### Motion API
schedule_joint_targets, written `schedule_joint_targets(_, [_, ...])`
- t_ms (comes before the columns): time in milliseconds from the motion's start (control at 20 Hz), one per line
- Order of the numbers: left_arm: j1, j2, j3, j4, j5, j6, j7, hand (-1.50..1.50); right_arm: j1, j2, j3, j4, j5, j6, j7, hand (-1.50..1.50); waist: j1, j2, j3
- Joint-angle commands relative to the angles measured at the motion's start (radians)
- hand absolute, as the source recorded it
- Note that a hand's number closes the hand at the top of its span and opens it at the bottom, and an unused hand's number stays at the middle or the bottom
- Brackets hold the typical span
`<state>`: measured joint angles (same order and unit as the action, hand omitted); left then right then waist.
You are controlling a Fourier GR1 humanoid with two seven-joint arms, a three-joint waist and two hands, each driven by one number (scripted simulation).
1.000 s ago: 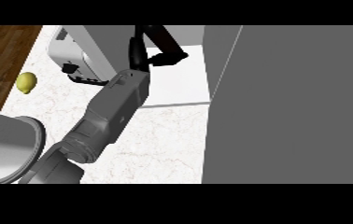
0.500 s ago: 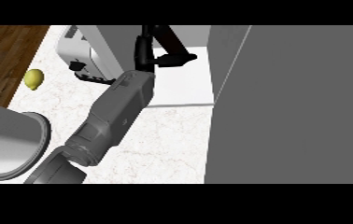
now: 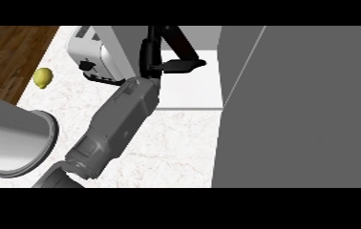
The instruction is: Pick up the wine, place it into the cabinet and close the cabinet
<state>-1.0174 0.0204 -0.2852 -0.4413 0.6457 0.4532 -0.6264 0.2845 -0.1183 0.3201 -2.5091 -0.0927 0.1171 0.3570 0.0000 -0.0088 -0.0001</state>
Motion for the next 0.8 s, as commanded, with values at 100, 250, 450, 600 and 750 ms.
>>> schedule_joint_targets(100, [0.120, 0.030, -0.038, -0.215, -0.011, 0.006, 0.076, -1.50, 0.004, -0.015, 0.007, -0.201, -0.030, -0.034, 0.130, -1.50, 0.018, -0.004, -0.001])
schedule_joint_targets(250, [0.199, 0.026, -0.086, -0.345, -0.032, 0.050, 0.115, -1.50, 0.092, -0.034, -0.020, -0.211, -0.065, -0.002, 0.043, -1.50, 0.015, -0.010, 0.001])
schedule_joint_targets(450, [0.333, 0.070, -0.134, -0.536, -0.040, 0.031, 0.156, -1.50, 0.068, -0.032, 0.015, -0.221, -0.017, -0.034, 0.079, -1.50, 0.022, -0.010, 0.000])
schedule_joint_targets(600, [0.441, 0.034, -0.189, -0.664, -0.064, 0.079, 0.157, -1.50, -0.013, -0.002, 0.043, -0.179, 0.014, -0.066, 0.095, -1.50, 0.021, -0.004, -0.001])
schedule_joint_targets(750, [0.546, 0.062, -0.222, -0.786, -0.077, 0.102, 0.164, -1.50, 0.056, -0.033, 0.061, -0.248, 0.015, -0.060, 0.112, -1.50, 0.011, -0.007, -0.001])
